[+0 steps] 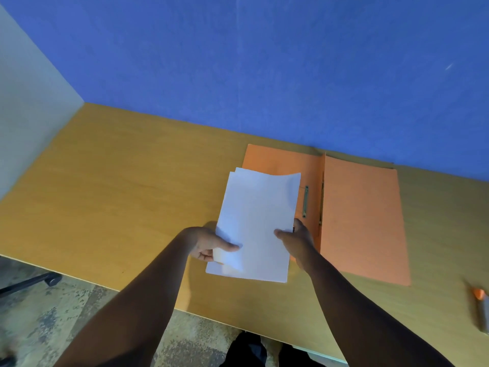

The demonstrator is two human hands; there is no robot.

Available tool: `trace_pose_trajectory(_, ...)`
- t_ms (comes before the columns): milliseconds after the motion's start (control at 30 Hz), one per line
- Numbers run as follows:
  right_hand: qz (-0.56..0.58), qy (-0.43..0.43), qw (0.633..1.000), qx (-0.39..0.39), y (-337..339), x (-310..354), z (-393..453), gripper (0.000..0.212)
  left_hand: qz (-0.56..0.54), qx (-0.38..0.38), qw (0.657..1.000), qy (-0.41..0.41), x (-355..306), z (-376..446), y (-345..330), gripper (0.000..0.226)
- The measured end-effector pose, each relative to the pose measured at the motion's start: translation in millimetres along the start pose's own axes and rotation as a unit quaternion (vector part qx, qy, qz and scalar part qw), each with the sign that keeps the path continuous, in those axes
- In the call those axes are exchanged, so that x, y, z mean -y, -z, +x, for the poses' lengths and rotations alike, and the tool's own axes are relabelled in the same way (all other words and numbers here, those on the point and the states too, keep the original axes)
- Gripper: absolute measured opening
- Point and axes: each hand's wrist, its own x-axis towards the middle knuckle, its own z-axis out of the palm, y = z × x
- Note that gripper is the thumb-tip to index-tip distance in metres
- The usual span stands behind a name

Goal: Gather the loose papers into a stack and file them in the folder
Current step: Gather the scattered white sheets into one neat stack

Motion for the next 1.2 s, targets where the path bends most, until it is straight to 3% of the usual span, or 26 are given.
trace_pose_trajectory(133,-0.007,0.023,1.000,-0.018,8,3,2,0.069,0.105,-0.099,0.990,-0.004,-8,-7,13,0.095)
trace_pose_trajectory(233,0.014,0.050,0.998,-0.018,17,8,4,0.070,0.030,-0.212,0.966,-0.148,-15,-7,20,0.070)
trace_pose_trajectory(300,0.012,0.085,0.996,-0.004,25,12,6,0.072,-0.071,-0.213,0.943,-0.246,-20,-9,21,0.059)
trace_pose_trajectory(367,0.022,0.106,0.994,0.007,32,20,6,0.069,-0.150,-0.199,0.925,-0.287,-26,-14,20,0.057)
trace_pose_trajectory(533,0.068,0.140,0.988,-0.004,46,34,5,0.049,-0.236,-0.199,0.854,-0.418,-51,-29,8,0.032)
trace_pose_trajectory(700,0.091,0.179,0.979,-0.042,55,44,0,0.045,-0.260,-0.221,0.812,-0.474,-74,-46,-2,0.026)
trace_pose_trajectory(833,0.074,0.200,0.975,-0.056,61,50,-2,0.038,-0.265,-0.238,0.797,-0.487,-81,-49,-9,0.020)
trace_pose_trajectory(1033,0.056,0.197,0.977,-0.054,67,52,-3,0.031,-0.265,-0.238,0.800,-0.484,-85,-47,-15,0.028)
trace_pose_trajectory(1200,0.015,0.206,0.977,-0.047,64,57,-9,0.037,-0.234,-0.246,0.807,-0.483,-85,-47,-18,0.035)
